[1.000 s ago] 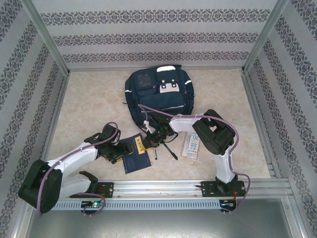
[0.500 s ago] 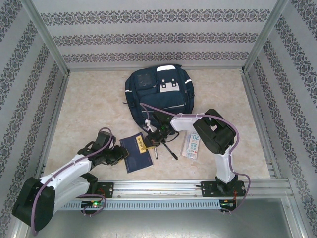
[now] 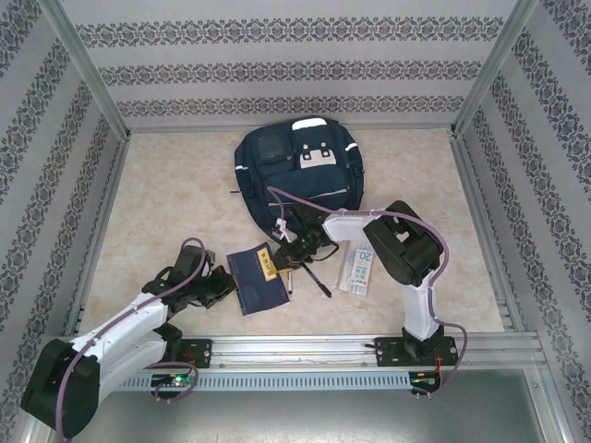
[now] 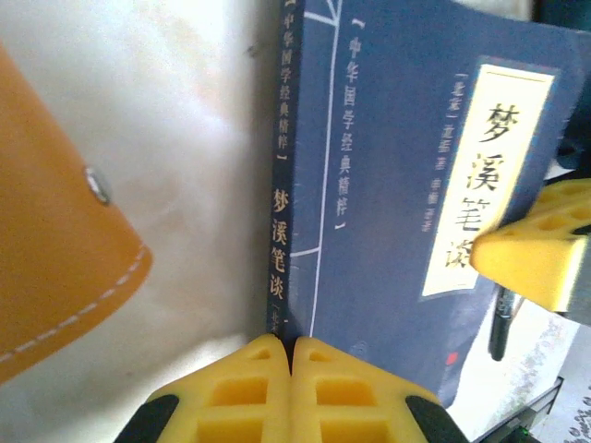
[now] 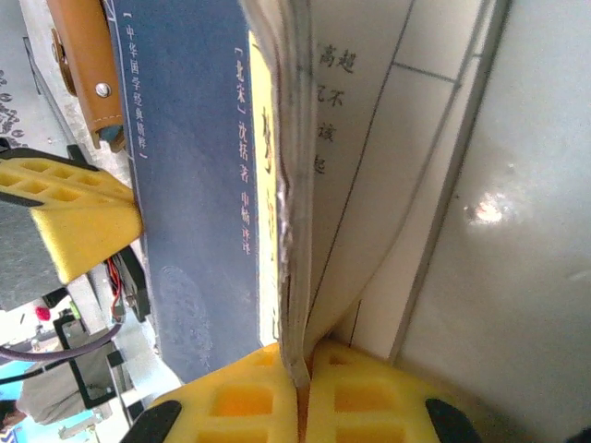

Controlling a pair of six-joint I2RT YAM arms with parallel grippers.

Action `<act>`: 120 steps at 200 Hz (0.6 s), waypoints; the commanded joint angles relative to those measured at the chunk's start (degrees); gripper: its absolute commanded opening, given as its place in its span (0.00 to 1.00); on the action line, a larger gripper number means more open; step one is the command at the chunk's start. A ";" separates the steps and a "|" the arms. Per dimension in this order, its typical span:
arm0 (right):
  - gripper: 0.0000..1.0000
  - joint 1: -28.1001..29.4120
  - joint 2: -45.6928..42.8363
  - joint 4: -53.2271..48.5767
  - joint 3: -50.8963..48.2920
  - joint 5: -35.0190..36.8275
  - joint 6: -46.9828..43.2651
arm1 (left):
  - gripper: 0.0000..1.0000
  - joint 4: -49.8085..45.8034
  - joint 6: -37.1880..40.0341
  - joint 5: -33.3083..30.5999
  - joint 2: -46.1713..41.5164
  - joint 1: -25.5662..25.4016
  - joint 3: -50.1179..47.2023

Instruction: Pack books, pencil case, and school supplies into a backpack

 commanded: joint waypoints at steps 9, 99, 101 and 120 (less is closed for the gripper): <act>0.05 2.88 1.41 3.34 -1.73 -1.39 1.91 | 0.00 17.93 -0.29 6.87 -3.01 -0.23 5.87; 0.11 4.03 1.12 -0.80 0.14 2.38 0.67 | 0.34 5.93 0.45 3.38 0.58 -0.15 9.99; 0.11 4.01 1.15 -0.85 0.12 2.41 0.72 | 0.37 5.21 0.54 3.17 0.83 -0.14 10.10; 0.08 4.01 1.19 -1.62 0.40 3.48 0.76 | 0.53 -3.13 3.05 0.97 2.91 0.03 11.97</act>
